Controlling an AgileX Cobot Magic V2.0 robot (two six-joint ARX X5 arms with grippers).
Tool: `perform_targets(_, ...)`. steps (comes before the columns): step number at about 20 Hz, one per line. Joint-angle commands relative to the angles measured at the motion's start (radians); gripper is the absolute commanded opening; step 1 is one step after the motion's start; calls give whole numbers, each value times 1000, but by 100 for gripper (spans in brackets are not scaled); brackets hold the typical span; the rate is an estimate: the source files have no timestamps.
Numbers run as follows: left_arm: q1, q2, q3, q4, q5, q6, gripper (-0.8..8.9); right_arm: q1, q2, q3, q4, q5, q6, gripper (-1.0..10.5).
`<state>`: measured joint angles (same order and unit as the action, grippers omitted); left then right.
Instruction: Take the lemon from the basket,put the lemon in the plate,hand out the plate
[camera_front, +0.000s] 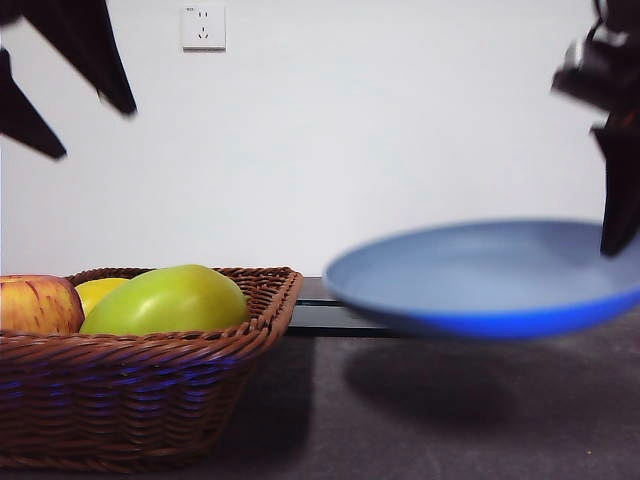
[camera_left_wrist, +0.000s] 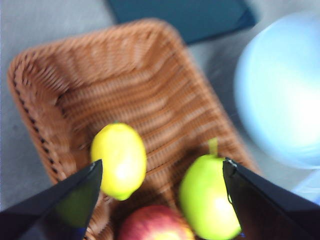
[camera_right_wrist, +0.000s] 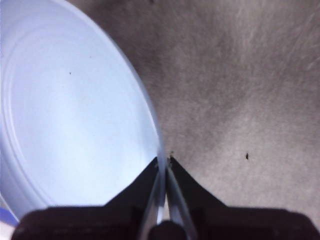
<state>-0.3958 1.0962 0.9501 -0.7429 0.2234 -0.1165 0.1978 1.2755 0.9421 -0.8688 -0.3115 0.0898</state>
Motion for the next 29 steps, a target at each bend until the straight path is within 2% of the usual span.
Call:
perform_targets(1, -45, 85, 19, 24, -66, 14, 415, 4, -66, 16, -7, -4, 8, 5)
perform_targets(3, -85, 163, 19, 38, -174, 35, 415, 4, -138, 16, -13, -4, 18, 5)
perform_targets(7, -122, 296, 19, 86, -274, 74, 415, 4, -237, 16, -16, -4, 19, 5)
perform_targets(12, -127, 418, 19, 130, -273, 92, 415, 4, -291, 16, -26, -4, 26, 5)
perform_targets(16, -129, 445, 19, 131, -274, 96, 402, 4, -292, 16, -34, -4, 26, 5)
perform_targets(19, -128, 445, 19, 131, -275, 99, 210, 4, -292, 16, -33, -3, 26, 5)
perform_targets(21, -128, 445, 27, 134, -275, 122, 179, 4, -292, 16, -25, 3, 25, 5)
perform_targets(25, -129, 435, 237, -7, -267, 122, 179, 4, -257, 16, 32, 4, 26, 5)
perform_targets(27, -146, 426, 382, -43, -202, 122, 179, 4, -205, 16, 49, 3, 26, 5)
perform_targets(29, -177, 426, 525, -73, -77, 121, 179, 4, -125, 16, 50, -5, 39, 5)
